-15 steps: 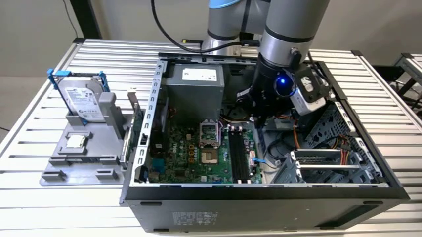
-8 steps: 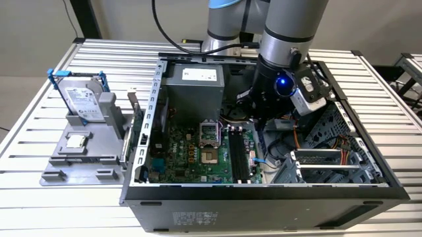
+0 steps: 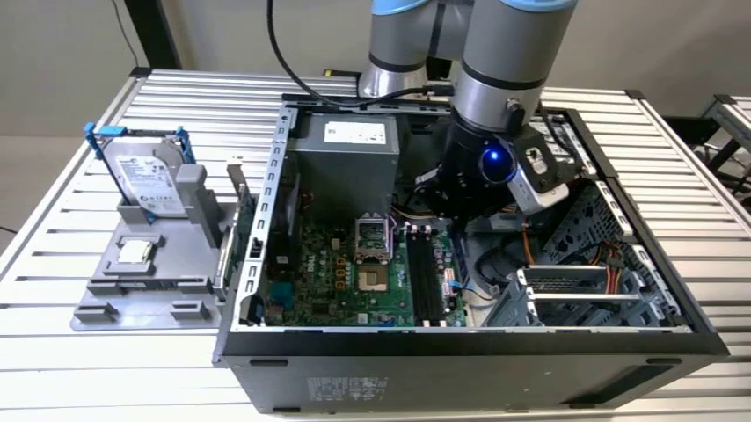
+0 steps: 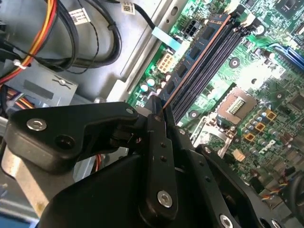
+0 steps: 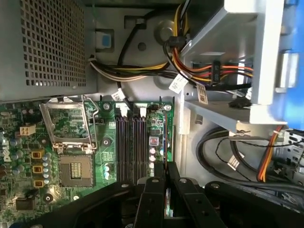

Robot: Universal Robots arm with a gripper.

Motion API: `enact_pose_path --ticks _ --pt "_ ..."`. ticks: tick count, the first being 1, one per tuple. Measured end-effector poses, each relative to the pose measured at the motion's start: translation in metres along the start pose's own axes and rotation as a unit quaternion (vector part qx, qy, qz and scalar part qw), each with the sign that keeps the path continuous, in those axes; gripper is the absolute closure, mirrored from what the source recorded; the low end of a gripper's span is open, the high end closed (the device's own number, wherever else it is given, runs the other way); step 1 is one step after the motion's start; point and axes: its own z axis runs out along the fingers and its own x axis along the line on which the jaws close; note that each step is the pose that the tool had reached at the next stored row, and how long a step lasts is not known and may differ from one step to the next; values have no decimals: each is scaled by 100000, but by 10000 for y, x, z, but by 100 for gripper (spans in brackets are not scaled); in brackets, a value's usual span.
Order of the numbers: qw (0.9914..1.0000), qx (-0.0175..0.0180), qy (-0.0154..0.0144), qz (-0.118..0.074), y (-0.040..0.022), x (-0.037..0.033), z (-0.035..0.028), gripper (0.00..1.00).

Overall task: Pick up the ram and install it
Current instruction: 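Insert the ram into the slot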

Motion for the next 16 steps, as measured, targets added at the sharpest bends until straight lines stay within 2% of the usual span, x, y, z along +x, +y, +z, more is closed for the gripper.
enact_pose_path --ticks 8,13,16 --pt "99997 -95 -49 -826 -11 18 139 100" --pt "99996 -119 -44 -859 -18 20 147 100" --pt "99987 -133 -80 -1575 -38 29 166 100"
